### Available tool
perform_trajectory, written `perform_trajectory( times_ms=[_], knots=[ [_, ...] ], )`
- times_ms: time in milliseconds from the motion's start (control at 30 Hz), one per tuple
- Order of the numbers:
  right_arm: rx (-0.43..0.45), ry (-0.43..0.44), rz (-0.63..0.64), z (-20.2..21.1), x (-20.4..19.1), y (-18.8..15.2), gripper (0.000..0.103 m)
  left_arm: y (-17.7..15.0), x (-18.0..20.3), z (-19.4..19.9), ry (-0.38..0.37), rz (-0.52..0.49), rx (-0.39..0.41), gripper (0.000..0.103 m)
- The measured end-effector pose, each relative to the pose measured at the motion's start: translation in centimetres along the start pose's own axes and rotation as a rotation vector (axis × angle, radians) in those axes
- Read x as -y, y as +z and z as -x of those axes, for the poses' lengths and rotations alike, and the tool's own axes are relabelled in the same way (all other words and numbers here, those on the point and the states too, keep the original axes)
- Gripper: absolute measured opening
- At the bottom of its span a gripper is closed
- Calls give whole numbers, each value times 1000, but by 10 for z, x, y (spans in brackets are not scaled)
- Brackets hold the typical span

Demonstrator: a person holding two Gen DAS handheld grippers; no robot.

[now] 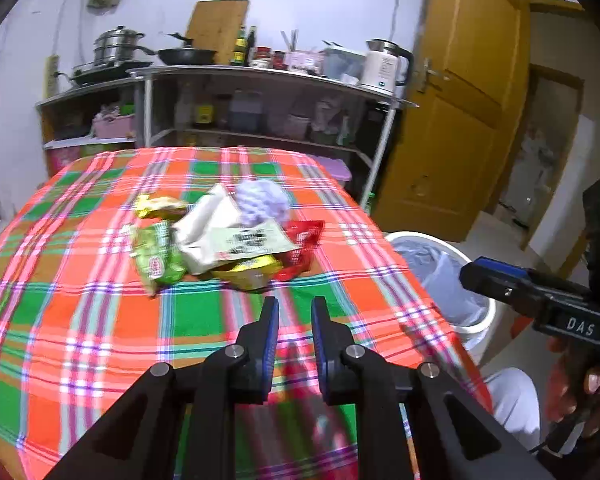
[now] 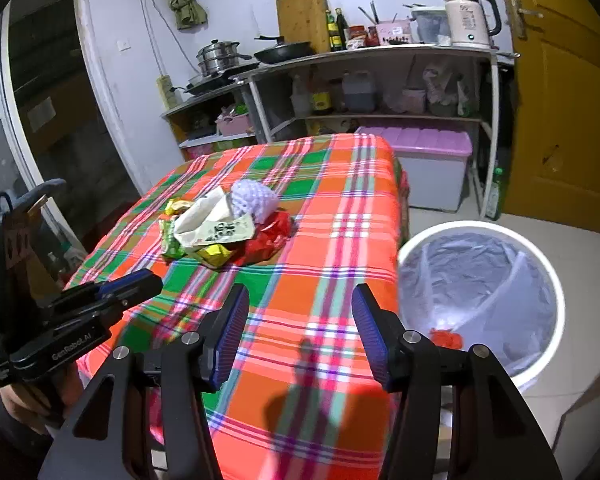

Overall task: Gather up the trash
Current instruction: 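Move both open tools back over the remaining trash on the table, then grasp the green chip bag with the left tool while the right tool grasps the red wrapper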

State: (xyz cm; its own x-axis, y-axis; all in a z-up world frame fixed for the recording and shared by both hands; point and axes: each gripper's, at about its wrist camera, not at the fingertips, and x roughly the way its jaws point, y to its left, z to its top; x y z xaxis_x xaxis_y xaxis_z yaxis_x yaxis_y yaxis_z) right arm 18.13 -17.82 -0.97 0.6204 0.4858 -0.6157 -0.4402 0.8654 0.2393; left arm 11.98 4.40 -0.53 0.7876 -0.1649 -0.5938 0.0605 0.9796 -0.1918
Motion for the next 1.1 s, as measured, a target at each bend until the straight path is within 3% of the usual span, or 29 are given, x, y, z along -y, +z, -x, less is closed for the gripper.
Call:
perform_trajectory(
  times_ms=[133, 433, 567, 933, 1100],
  knots=[
    [-13, 9, 10, -9, -9, 4, 55, -2, -22, 3, 31, 37, 6, 30],
    [-70, 35, -19, -40, -16, 18, 55, 8, -63, 2, 93, 105, 20, 31],
    [-83, 45, -27, -56, -18, 27, 55, 17, -80, -10, 106, 133, 5, 42],
    [-132, 46, -57, -105, -12, 46, 54, 28, -108, -58, 167, 176, -76, 43],
    [-149, 47, -77, -126, -6, 54, 54, 29, -113, -73, 161, 182, -98, 43]
  ],
)
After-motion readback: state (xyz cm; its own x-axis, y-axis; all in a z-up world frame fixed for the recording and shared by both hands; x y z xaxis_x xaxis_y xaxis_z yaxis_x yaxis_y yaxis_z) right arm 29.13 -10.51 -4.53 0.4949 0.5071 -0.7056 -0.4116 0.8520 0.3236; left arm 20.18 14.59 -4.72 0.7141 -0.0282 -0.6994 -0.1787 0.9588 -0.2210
